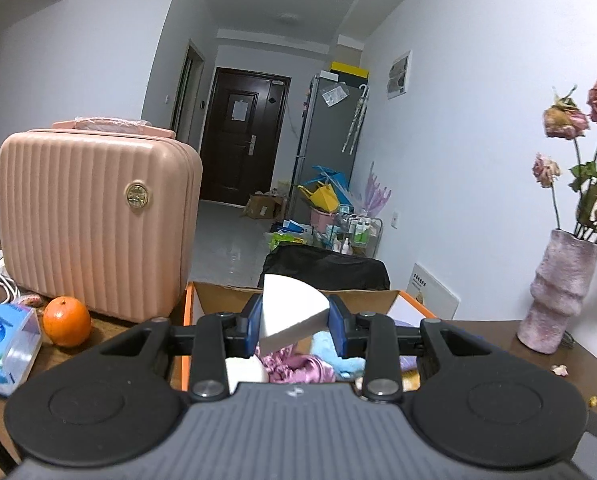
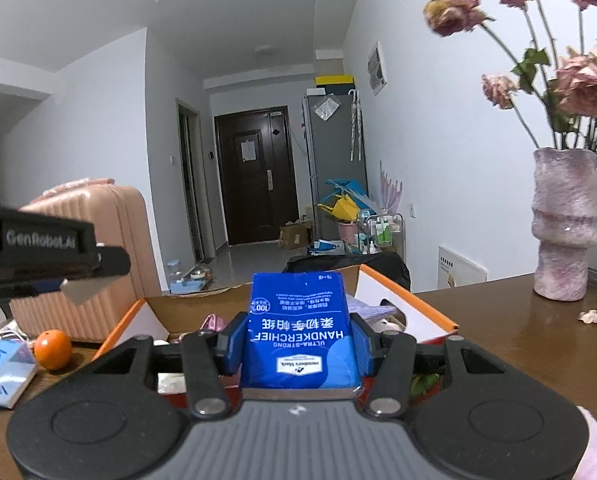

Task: Organize soft objects
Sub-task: 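Open both tools to drop the pack and triangle sponge into the box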

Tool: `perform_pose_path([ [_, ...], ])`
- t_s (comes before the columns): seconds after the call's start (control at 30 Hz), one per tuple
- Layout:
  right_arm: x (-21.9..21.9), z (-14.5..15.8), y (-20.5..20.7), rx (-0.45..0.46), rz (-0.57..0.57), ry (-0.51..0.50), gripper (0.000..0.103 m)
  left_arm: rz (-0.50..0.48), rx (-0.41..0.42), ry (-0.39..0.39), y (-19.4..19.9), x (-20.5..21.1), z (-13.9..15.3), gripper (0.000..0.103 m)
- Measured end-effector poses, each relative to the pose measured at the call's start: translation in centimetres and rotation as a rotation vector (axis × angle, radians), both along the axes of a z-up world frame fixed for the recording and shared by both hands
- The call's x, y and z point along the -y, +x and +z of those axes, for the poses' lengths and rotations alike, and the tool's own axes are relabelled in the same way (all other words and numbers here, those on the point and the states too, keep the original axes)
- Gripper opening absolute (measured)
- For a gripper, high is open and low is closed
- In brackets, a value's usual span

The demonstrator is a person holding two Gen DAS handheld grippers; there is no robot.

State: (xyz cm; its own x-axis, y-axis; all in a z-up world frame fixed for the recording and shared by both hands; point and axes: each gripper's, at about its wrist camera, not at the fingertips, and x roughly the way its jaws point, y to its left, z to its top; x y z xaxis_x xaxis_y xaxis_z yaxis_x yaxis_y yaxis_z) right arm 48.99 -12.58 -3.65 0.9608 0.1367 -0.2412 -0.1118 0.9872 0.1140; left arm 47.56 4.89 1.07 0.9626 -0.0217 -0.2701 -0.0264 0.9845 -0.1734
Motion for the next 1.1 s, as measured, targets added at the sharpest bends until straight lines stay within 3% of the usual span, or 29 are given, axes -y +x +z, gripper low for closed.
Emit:
perform_pose_path([
  [0.4, -2.1, -0.7, 5.3, 0.006, -0.023, -0.039, 0.051, 0.032, -0.039, -0.002, 5.4, -1.1, -1.0, 0.035],
  [0.93, -3.4, -2.0, 7.8, -0.008, -0.015, -0.090, 0.052, 0.023, -0.091, 0.013, 9.3, -1.8, -3.1, 0.037],
  [1.0, -3.4, -2.0, 7.6, -0.001, -0.025, -0.093, 0.054, 0.024, -0.088, 0.014, 9.2, -1.9, -3.0, 0.043],
  [1.03, -3.4, -2.0, 7.5, 0.002, -0.025, -0.094, 0.056, 0.028, -0.084, 0.019, 9.1, -1.8, -3.0, 0.053],
  [1.1, -3.4, -2.1, 7.3, 0.007, -0.032, -0.096, 0.070, 0.049, -0.078, 0.030, 9.2, -1.7, -2.9, 0.070],
])
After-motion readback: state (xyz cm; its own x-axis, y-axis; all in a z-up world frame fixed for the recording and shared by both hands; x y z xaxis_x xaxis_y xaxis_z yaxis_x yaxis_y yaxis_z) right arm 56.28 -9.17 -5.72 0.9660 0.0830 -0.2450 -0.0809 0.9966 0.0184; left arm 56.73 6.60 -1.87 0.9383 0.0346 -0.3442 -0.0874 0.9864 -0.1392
